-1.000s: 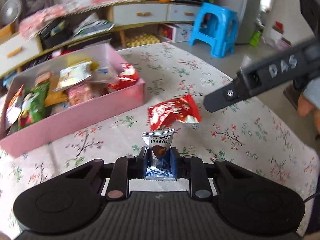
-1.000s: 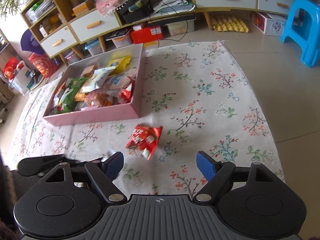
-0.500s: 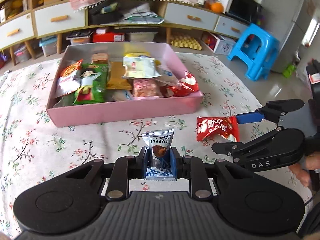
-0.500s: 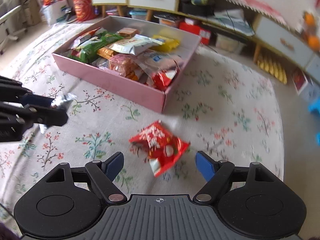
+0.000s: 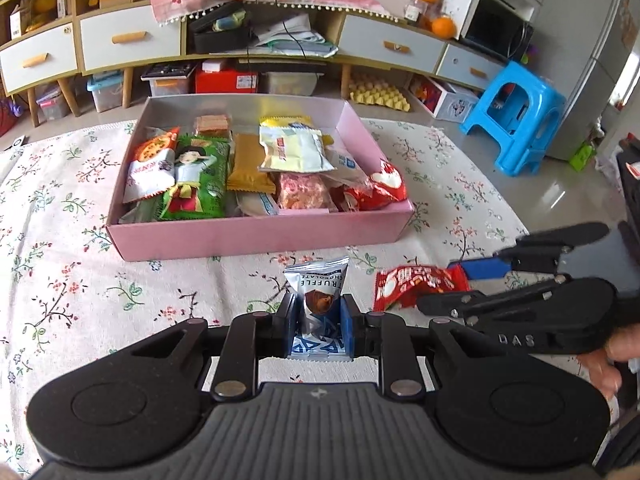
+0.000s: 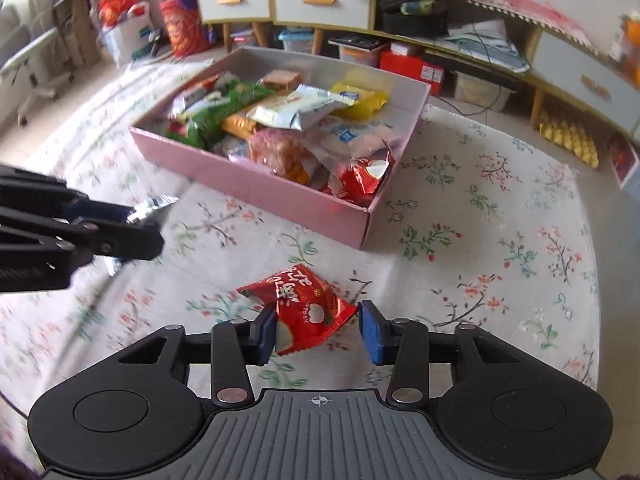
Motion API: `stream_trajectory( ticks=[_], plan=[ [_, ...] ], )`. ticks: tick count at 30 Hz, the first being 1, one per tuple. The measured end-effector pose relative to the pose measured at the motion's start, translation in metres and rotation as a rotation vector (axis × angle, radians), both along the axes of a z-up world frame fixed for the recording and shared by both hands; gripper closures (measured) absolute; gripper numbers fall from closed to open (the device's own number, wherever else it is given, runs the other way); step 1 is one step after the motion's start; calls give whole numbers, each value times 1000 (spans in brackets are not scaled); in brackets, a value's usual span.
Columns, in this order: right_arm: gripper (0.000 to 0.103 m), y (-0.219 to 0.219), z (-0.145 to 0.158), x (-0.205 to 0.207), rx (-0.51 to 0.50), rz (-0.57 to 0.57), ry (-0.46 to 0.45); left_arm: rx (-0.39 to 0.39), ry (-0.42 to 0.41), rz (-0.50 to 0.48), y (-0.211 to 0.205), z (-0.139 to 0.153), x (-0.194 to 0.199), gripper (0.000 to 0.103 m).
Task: Organize snacks
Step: 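Grasp the blue truffle with the left tool while the right tool grasps the red wrapper, then carry the blue truffle and red wrapper over the pink box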
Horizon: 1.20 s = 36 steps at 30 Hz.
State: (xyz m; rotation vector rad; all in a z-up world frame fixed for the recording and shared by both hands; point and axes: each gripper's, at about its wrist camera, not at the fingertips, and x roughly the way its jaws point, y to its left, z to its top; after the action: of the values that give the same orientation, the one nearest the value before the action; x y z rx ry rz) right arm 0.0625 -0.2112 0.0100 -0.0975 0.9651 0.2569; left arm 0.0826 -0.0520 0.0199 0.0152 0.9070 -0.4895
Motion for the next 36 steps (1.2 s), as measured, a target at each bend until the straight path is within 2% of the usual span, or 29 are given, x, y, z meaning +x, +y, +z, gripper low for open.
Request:
stream_trajectory(
  ticks=[17, 23, 28, 36],
  plan=[
    [63, 5, 25, -20, 93, -60, -43, -28, -2, 54, 9, 10, 2, 82],
    [64, -17, 37, -19, 158, -168, -83, -89, -38, 147, 38, 28, 15, 82],
    [64, -31, 37, -16, 203, -256, -80, -139, -21, 229, 62, 31, 25, 82],
    [64, -43, 41, -12, 311, -335, -85, -186, -32, 272, 71, 36, 33, 82]
  ],
)
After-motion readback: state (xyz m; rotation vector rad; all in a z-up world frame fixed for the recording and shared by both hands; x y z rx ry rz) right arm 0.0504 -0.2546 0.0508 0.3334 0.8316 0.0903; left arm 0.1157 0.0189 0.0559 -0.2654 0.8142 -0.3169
